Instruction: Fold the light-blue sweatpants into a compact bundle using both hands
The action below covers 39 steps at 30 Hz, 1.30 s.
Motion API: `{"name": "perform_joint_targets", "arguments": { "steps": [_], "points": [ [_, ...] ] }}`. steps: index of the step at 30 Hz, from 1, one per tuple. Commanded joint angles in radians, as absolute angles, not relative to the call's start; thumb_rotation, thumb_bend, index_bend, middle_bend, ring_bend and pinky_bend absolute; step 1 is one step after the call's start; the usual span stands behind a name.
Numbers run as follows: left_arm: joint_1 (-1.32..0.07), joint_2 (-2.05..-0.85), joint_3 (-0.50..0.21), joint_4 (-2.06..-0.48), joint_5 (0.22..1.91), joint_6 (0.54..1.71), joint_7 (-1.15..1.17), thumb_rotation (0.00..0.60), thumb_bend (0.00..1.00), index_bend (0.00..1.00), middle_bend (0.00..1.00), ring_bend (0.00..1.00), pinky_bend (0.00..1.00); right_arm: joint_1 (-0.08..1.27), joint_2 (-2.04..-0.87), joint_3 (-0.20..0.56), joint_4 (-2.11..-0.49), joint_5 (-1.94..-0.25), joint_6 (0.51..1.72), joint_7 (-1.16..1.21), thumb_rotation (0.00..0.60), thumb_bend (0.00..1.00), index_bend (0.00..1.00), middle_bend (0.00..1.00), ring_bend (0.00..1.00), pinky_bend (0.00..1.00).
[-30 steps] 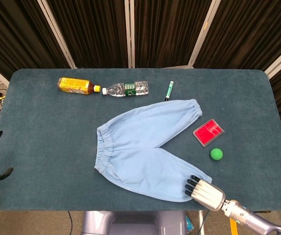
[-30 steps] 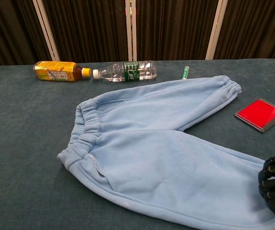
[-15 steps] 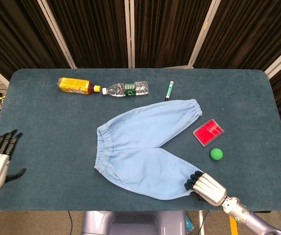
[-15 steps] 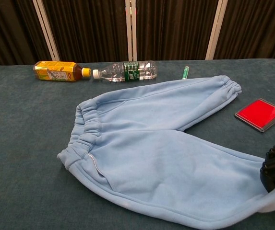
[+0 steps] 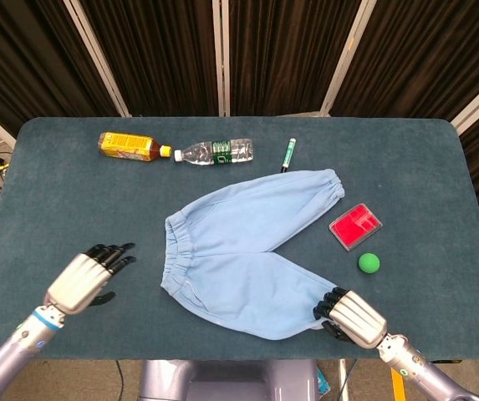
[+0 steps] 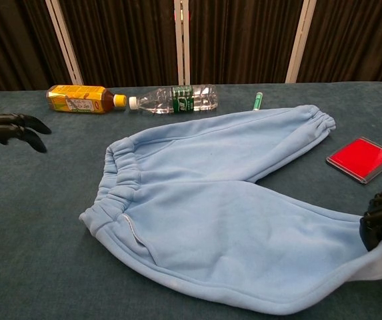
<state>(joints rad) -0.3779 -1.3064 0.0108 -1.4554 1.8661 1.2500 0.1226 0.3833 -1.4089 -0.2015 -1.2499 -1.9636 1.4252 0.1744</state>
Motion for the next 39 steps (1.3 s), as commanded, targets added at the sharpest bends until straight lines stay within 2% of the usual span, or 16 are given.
{"name": "perform_joint_targets", "arguments": {
  "steps": [1, 14, 21, 23, 28, 31, 39],
  "points": [
    [-0.462, -1.455, 0.035, -1.293, 1.941, 1.204, 0.085, 0.600, 0.17, 0.26, 0.12, 0.17, 0.26, 0.387, -1.395, -0.206, -1.268, -1.961, 1.416, 0.167, 0.600, 0.51, 0.65, 0.60, 0.49, 0.48],
    [-0.542, -1.634, 0.027, -1.135, 1.914, 1.167, 0.103, 0.600, 0.21, 0.25, 0.08, 0.14, 0.23, 0.388, -1.380, -0.205, -1.283, -1.947, 1.412, 0.165, 0.600, 0.51, 0.66, 0.61, 0.49, 0.48],
    [-0.564, -1.659, 0.038, -1.127, 1.881, 1.144, 0.112, 0.600, 0.27, 0.27, 0.09, 0.15, 0.23, 0.390, -1.374, -0.202, -1.283, -1.942, 1.414, 0.169, 0.600, 0.51, 0.66, 0.61, 0.50, 0.48],
    [-0.567, -1.666, 0.043, -1.126, 1.870, 1.137, 0.112, 0.600, 0.31, 0.32, 0.12, 0.17, 0.24, 0.390, -1.371, -0.203, -1.287, -1.943, 1.414, 0.166, 0.600, 0.51, 0.66, 0.61, 0.50, 0.48],
    [-0.570, -1.674, 0.052, -1.125, 1.859, 1.136, 0.111, 0.600, 0.45, 0.53, 0.27, 0.28, 0.31, 0.389, -1.365, -0.206, -1.294, -1.944, 1.415, 0.163, 0.600, 0.52, 0.66, 0.61, 0.50, 0.48],
    [-0.571, -1.673, 0.057, -1.128, 1.854, 1.144, 0.105, 0.600, 0.49, 0.61, 0.32, 0.33, 0.33, 0.389, -1.360, -0.207, -1.299, -1.943, 1.414, 0.165, 0.600, 0.53, 0.66, 0.61, 0.50, 0.48],
    [-0.563, -1.612, 0.086, -1.199, 1.849, 1.163, 0.105, 0.600, 0.49, 0.68, 0.38, 0.36, 0.35, 0.395, -1.331, -0.209, -1.344, -1.928, 1.406, 0.200, 0.600, 0.54, 0.66, 0.61, 0.50, 0.48]
  ]
}}
